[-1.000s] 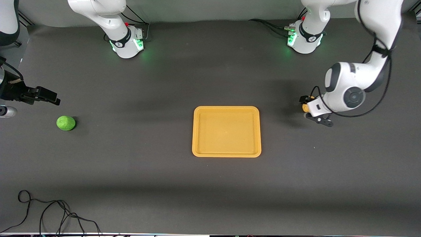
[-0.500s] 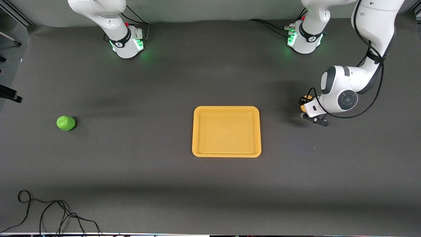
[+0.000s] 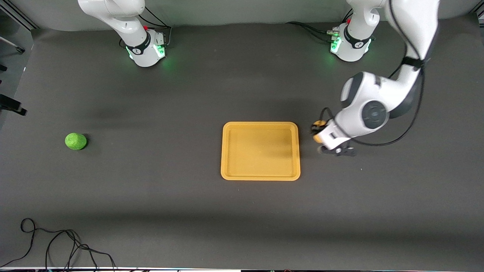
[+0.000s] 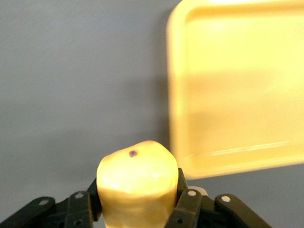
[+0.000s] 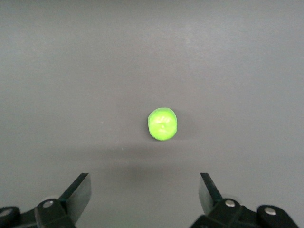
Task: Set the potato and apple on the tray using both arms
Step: 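Carry the potato with the left gripper while the right gripper reaches the apple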
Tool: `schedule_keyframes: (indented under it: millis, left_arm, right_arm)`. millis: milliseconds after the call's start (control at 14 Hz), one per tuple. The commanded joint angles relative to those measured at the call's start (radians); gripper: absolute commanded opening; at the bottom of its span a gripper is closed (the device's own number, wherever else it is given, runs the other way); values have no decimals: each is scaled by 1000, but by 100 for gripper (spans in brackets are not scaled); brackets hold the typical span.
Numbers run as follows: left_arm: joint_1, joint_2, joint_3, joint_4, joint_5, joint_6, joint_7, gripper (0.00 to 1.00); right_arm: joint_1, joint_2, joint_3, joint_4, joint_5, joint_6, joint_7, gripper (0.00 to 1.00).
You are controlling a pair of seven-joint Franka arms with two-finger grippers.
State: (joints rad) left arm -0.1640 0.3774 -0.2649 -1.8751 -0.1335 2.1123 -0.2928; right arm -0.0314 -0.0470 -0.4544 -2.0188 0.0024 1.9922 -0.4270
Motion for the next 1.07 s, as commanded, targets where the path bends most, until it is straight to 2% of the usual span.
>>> schedule_keyframes:
  millis: [0, 143, 357, 429, 500, 643, 714, 857, 1000]
  left_arm:
    - [-77, 228, 13, 226, 3, -23, -114, 4]
    - [-87, 259, 13, 217, 24, -12, -115, 12]
    - [-109, 294, 13, 215, 26, 89, -147, 13]
    - [-121, 298, 15, 215, 26, 100, -149, 25]
    - [-120, 298, 15, 215, 28, 95, -147, 59]
    - [-121, 295, 16, 217, 28, 87, -149, 90]
    - [-123, 290, 16, 217, 28, 81, -149, 100]
    - [-118, 275, 16, 217, 28, 68, -152, 100]
    - [-112, 235, 21, 226, 26, -9, -152, 100]
  right_arm:
    - [10, -19, -1, -177, 1, 207, -7, 100]
    - [8, 42, 0, -222, 10, 310, -41, 100]
    - [5, 189, -1, -218, 177, 422, -190, 100]
    - [4, 250, -1, -210, 236, 468, -250, 100]
    - [5, 301, 0, -196, 287, 496, -290, 100]
    - [4, 372, 0, -175, 333, 519, -334, 100]
    - [1, 401, 0, -167, 335, 531, -346, 100]
    - [-5, 435, 0, -161, 335, 540, -363, 100]
    - [-10, 472, 0, -149, 337, 543, -381, 100]
